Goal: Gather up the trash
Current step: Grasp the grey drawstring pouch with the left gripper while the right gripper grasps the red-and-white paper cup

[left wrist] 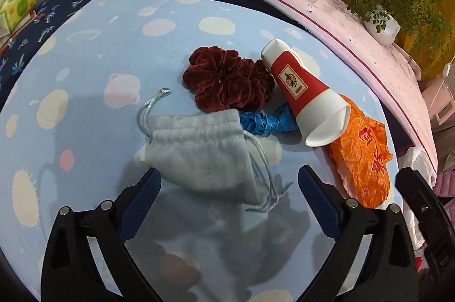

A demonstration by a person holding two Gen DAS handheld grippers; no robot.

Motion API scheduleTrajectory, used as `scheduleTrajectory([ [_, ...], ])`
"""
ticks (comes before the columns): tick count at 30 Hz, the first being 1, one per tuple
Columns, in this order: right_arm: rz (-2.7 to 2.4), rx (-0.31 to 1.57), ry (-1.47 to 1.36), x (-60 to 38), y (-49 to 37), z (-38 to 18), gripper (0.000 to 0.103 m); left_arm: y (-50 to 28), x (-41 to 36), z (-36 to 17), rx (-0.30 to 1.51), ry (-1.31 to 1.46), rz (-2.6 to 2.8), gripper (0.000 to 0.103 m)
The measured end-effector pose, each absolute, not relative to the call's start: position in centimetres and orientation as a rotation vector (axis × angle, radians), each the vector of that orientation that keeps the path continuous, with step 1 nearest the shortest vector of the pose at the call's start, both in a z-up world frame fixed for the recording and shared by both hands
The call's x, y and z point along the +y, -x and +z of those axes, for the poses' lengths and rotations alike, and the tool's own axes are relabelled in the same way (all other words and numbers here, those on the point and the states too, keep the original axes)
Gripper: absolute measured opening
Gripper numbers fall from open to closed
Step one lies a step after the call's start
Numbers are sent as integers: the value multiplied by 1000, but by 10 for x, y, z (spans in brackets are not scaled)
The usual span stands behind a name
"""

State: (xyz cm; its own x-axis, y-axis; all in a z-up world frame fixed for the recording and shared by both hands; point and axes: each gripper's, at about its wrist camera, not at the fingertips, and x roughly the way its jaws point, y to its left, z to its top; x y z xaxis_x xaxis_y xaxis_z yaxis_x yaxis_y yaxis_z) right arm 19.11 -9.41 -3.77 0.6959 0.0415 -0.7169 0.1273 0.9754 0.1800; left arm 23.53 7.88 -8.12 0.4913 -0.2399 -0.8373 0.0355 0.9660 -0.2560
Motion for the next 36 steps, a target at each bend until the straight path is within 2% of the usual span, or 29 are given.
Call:
scheduleTrajectory([
  [3, -32, 802, -225, -86, -202, -38, 60, -243, 77, -85, 1055, 207, -177, 91],
  [4, -27, 801, -227, -83, -206, -37, 61, -244, 78, -86, 1054, 202, -181, 86],
  [8, -1, 794, -230, -73, -217, -36, 66, -243, 86, -85, 1037, 203, -186, 58],
  [9, 3, 794, -226, -70, -221, -37, 66, -242, 90, -85, 1036, 214, -194, 54],
  [12, 14, 800, -221, -63, -232, -40, 67, -243, 98, -84, 1038, 233, -211, 31],
  [14, 26, 813, -227, -58, -241, -43, 69, -244, 102, -84, 1039, 241, -223, 7],
  [21, 43, 841, -219, -45, -259, -55, 74, -245, 107, -70, 1003, 242, -248, 4],
  [27, 50, 872, -220, -42, -269, -68, 74, -250, 107, -60, 975, 224, -239, 4],
  [28, 53, 879, -219, -42, -270, -69, 73, -250, 107, -59, 972, 221, -238, 4],
  [29, 59, 887, -213, -42, -270, -70, 61, -251, 106, -57, 968, 219, -237, 4],
  [36, 72, 843, -213, -47, -258, -56, 58, -247, 98, -40, 937, 208, -246, 4],
])
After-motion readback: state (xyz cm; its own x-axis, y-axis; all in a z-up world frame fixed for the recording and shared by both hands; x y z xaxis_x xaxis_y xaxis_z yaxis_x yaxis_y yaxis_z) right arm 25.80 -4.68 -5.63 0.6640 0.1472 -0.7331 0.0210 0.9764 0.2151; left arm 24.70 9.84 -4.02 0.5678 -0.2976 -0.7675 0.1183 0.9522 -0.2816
